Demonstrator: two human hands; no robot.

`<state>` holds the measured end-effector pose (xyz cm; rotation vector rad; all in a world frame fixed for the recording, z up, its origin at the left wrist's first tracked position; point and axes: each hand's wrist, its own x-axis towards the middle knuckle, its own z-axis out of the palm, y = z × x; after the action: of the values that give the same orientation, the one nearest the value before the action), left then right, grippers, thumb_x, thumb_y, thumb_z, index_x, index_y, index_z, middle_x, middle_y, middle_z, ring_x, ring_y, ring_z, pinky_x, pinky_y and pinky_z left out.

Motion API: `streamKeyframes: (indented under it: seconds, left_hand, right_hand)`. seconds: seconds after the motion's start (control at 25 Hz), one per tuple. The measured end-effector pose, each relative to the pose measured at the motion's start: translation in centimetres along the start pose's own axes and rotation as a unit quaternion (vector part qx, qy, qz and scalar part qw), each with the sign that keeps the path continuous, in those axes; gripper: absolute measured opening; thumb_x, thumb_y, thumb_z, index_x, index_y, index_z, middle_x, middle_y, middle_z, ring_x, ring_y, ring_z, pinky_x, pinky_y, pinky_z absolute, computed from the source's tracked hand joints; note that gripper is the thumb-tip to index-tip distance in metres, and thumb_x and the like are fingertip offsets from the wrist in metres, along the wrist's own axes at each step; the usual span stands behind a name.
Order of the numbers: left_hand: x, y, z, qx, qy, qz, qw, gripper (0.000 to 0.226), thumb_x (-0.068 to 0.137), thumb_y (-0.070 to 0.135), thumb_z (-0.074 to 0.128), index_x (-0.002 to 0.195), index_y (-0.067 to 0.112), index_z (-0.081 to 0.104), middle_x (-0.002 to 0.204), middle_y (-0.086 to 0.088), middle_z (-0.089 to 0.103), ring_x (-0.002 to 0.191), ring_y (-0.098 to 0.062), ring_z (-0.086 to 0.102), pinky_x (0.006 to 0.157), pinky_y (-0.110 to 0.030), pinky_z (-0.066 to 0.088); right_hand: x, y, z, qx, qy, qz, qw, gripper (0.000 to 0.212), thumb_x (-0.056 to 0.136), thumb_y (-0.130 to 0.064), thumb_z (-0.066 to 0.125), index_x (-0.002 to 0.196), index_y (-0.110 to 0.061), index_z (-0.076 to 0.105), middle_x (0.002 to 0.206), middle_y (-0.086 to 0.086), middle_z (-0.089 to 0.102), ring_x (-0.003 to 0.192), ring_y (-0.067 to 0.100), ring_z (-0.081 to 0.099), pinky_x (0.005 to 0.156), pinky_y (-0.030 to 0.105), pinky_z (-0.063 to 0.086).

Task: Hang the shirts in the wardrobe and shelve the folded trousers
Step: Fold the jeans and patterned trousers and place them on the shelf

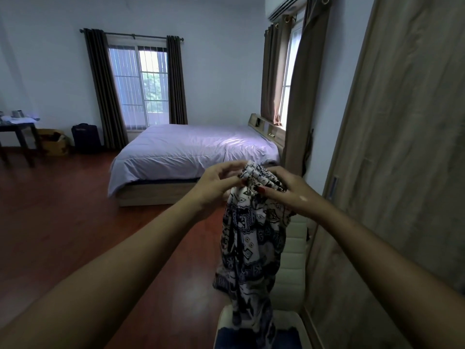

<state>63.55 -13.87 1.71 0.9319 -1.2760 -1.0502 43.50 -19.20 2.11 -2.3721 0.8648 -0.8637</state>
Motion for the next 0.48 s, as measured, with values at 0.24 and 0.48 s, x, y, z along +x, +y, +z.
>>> streamKeyframes:
  seconds: [0.24,0.48]
  left_hand:
    - [-3.6,-4.8,-0.9,0.119,0.047,0.067,0.989,0.064,0.079,0.005,0.072,0.129,0.022,0.036,0.122,0.007,0.053,0.106,0.006,0.058,0.087,-0.014,0.048]
    - [-7.4,-14.7,-2.8,0.293,-0.006,-0.088,0.952,0.052,0.068,0.023,0.076,0.115,0.017,0.055,0.103,0.01,0.064,0.094,-0.002,0.061,0.081,-0.025,0.05]
  right_hand:
    - [0.5,-1.9,0.9,-0.175,-0.01,-0.066,0.982,0.032,0.088,-0.041,0.052,0.098,-0.011,0.053,0.078,0.003,0.06,0.067,0.019,0.056,0.061,0.04,0.048]
    - [0.5,-6.0,0.4,-0.21,-0.052,-0.113,0.97,0.031,0.09,-0.036,0.054,0.086,-0.005,0.055,0.072,0.003,0.049,0.059,0.011,0.039,0.053,0.029,0.029]
